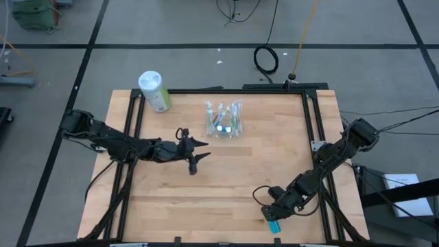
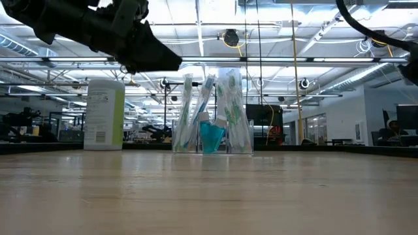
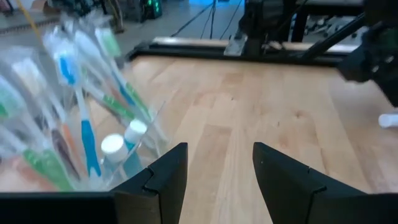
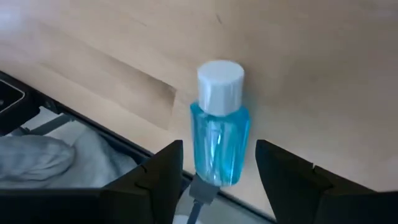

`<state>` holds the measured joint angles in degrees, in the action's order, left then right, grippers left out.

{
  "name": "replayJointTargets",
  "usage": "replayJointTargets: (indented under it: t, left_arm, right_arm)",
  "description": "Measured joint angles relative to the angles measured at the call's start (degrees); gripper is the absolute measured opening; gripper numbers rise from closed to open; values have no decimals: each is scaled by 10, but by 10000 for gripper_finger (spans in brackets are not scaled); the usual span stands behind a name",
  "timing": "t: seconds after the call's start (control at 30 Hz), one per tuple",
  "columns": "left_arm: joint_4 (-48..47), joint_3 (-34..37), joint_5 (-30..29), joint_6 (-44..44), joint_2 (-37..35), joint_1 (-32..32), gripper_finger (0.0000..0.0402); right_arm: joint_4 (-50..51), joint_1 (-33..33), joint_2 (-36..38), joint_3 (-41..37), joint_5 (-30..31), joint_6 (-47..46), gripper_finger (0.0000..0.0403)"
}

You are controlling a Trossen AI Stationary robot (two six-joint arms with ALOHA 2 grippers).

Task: Pick & Place toothbrushing station
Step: Put the blue mouthwash in the middle of the transparent organizer

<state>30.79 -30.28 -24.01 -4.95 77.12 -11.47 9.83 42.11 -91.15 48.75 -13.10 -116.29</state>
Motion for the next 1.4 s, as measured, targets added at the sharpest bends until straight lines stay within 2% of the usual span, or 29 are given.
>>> replayJointTargets:
  t: [0.1,0.33,0.47,0.67,0.83,0.93,1.2,1.33,1.4]
  left_arm:
    - [-21,0,0,-18,0,5,186]
    - [-32,0,0,-56,0,19,186]
    - [-40,0,0,-72,0,29,186]
    - [-41,0,0,-73,0,38,186]
    - [-44,0,0,-74,0,39,186]
    - [-46,0,0,-74,0,39,186]
    - [-35,0,0,-87,0,39,186]
    - [-13,0,16,-88,0,39,186]
    - [3,0,37,-93,0,38,186]
  right_arm:
    - [-6,0,-10,0,14,17,194]
    - [-108,1,-80,1,-26,20,194]
    - [-118,1,-106,2,-24,32,193]
    - [-122,1,-115,1,-15,73,152]
    - [-123,0,-113,1,20,90,96]
    - [-124,-2,-113,1,31,104,75]
    - [-176,-9,-114,0,119,165,83]
    - [-182,-25,-104,-1,154,237,80]
    - [-178,-37,-93,-1,180,305,76]
